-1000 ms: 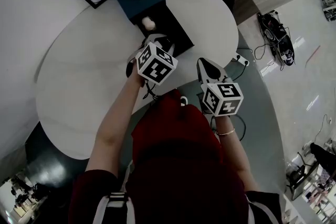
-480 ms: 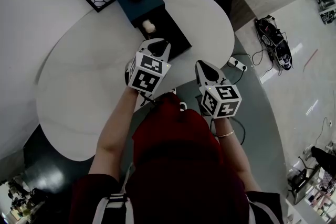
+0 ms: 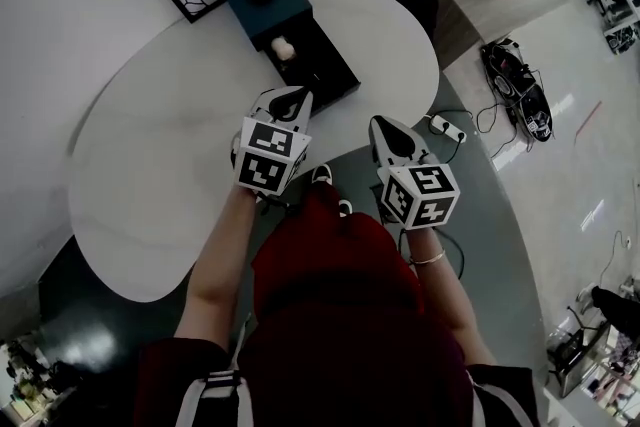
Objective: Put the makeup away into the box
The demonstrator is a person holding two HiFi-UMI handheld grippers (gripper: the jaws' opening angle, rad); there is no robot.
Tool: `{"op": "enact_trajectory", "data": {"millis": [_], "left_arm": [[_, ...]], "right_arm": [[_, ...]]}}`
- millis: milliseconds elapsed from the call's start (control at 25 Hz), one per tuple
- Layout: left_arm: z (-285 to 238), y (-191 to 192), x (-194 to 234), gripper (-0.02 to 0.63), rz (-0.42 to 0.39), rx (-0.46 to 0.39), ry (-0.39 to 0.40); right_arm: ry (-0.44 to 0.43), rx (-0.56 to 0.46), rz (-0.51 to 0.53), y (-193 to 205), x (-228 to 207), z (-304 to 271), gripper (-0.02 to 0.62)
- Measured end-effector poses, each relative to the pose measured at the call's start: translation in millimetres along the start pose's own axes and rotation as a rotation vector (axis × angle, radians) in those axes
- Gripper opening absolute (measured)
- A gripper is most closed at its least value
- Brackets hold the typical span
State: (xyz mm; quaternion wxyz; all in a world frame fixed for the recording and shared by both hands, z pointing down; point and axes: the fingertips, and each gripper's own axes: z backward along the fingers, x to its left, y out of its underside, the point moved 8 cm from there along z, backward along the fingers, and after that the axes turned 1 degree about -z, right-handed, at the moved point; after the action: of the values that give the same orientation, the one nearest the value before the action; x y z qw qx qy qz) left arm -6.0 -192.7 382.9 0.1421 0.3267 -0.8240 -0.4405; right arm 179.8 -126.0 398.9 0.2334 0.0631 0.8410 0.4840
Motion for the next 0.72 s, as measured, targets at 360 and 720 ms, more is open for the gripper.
{"op": "enact_trajectory", "data": {"millis": [360,720], "left_arm": [[33,10,-12,0.023,0.084,-0.082,-0.051],[59,18,-24,0.023,0.165,-0.158,-0.083]], "right_arm": [[-0.019,-0.051,0.046,-8,13,17,0.015],[-0.035,-0.096,0.098,-14,27,35,0.014]]}}
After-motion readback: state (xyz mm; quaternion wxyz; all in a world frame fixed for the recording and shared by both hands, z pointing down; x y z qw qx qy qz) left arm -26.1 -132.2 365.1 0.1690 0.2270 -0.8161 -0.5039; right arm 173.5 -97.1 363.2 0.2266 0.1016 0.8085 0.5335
